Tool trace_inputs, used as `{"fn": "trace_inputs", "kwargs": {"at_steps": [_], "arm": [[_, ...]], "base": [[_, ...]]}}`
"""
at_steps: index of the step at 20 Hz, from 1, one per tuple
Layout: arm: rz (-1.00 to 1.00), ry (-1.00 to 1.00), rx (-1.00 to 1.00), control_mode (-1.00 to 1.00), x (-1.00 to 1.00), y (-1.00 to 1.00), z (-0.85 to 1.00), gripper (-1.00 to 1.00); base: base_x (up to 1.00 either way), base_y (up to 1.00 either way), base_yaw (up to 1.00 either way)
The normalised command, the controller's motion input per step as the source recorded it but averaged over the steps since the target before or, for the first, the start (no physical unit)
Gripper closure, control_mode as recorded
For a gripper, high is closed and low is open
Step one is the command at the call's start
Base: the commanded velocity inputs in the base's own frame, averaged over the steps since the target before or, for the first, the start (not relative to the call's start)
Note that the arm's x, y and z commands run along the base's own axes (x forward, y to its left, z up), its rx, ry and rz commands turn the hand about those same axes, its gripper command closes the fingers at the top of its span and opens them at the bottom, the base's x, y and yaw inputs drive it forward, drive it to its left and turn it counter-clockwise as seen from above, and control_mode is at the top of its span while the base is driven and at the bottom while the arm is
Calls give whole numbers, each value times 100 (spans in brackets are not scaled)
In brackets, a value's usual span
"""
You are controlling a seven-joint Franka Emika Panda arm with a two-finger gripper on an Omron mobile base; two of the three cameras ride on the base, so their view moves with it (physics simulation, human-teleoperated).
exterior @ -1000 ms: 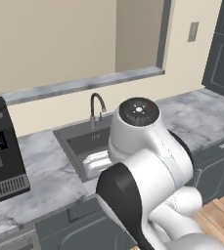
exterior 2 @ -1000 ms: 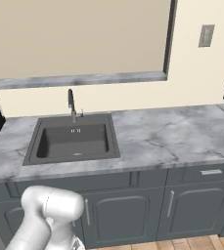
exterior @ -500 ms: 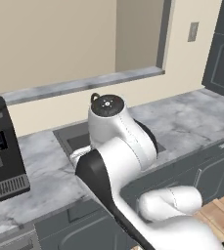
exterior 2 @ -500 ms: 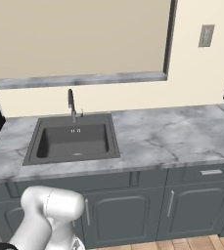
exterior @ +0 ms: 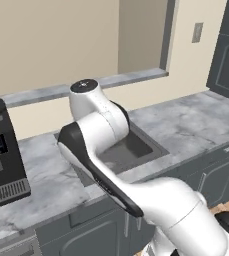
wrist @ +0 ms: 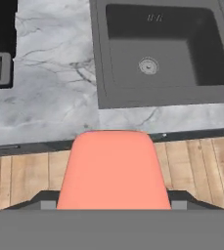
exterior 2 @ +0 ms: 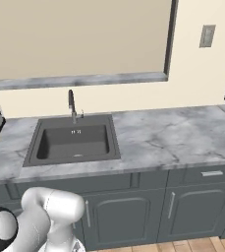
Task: Locate and retrieve the bar soap and bar soap from the cabinet. Place them next to the sink.
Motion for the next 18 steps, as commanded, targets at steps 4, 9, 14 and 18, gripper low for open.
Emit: {"fn": "trace_inputs", "kwargs": {"at_steps": [4, 9, 14, 18], "arm": [[0, 11, 0, -100, 76, 36, -23, 100], [0, 19, -2, -100, 78, 36, -30, 100], [1, 17, -2, -100, 74, 40, -30, 100], [0, 2, -3, -100, 51, 34, -25, 100]], "base": [[0, 0, 0], [0, 0, 0], [0, 0, 0], [0, 0, 0]]}}
